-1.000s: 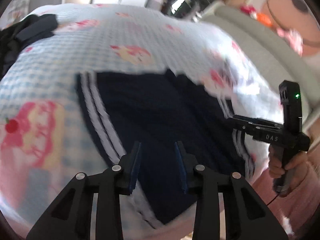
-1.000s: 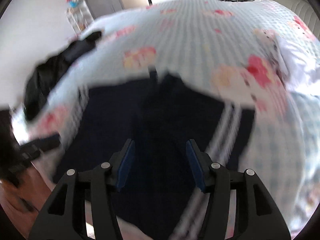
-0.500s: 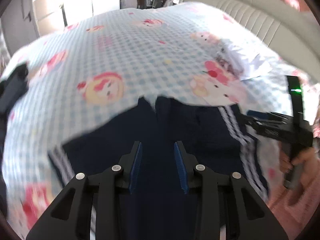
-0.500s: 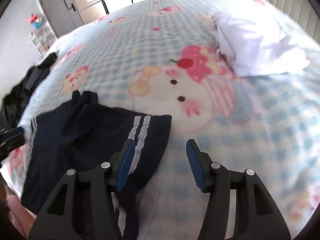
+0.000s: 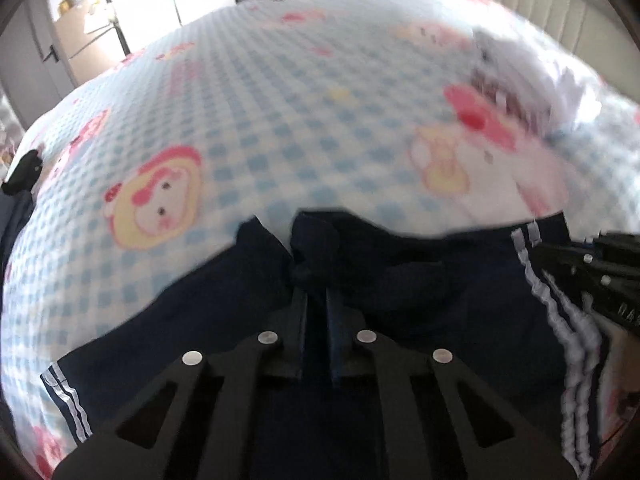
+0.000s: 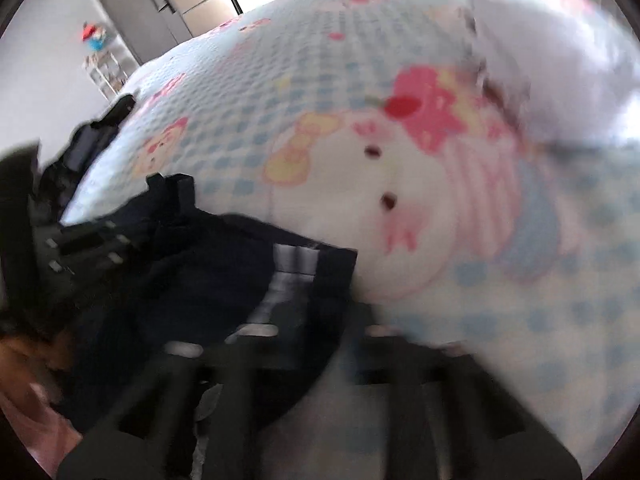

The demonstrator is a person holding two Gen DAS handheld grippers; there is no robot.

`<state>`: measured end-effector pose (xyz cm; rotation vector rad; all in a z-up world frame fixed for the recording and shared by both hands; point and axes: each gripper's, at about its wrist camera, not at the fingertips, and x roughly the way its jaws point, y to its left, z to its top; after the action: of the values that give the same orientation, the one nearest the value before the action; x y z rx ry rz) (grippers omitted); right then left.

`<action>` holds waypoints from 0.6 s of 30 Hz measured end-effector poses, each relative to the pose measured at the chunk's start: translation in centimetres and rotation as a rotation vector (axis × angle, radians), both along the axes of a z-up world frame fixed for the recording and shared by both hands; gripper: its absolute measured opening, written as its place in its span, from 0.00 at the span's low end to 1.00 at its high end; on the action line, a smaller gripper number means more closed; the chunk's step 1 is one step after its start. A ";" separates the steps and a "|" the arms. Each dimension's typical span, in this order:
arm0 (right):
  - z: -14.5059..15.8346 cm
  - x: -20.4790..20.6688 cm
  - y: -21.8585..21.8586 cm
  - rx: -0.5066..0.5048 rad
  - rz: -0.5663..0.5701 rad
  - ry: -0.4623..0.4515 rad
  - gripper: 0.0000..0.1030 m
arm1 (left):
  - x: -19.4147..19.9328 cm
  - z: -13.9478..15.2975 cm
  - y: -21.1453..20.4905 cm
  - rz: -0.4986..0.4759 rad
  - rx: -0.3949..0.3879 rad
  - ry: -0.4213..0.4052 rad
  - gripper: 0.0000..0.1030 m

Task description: Fold clothes

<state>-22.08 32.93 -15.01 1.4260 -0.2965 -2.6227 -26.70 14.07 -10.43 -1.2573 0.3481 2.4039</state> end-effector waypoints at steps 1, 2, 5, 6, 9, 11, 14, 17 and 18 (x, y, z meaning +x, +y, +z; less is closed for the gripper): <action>0.7 0.3 0.0 0.017 0.004 0.028 0.05 | -0.1 0.6 -0.4 0.014 0.022 0.012 0.06; 1.5 0.6 0.2 0.011 -0.001 0.053 0.04 | -0.2 1.2 -0.8 0.028 0.044 0.023 0.06; 2.7 1.5 1.1 0.001 -0.019 0.095 0.04 | -1.0 2.1 -2.1 0.063 0.110 0.034 0.06; 2.8 1.7 1.6 0.000 -0.034 0.099 0.04 | -1.6 2.0 -2.5 0.075 0.131 0.018 0.06; 1.6 1.3 3.3 -0.046 -0.094 0.046 0.05 | -3.5 -0.4 -2.8 0.077 0.175 -0.118 0.10; -0.2 0.8 4.4 -0.092 -0.133 -0.023 0.06 | -4.3 -2.2 -2.3 0.064 0.135 -0.232 0.21; 0.1 0.9 4.6 -0.093 -0.150 -0.007 0.15 | -3.1 -0.3 -2.1 0.032 0.123 -0.102 0.26; 1.4 1.2 4.7 0.010 -0.169 0.044 0.23 | -2.8 0.7 -2.0 0.006 0.111 -0.050 0.27; 1.4 1.2 4.8 0.021 -0.168 0.048 0.23 | -2.9 0.5 -1.8 -0.008 0.082 -0.051 0.27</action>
<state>-20.92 37.72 -13.57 1.3999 -0.4008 -2.7960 -29.64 12.28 -9.93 -1.2750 0.2364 2.3500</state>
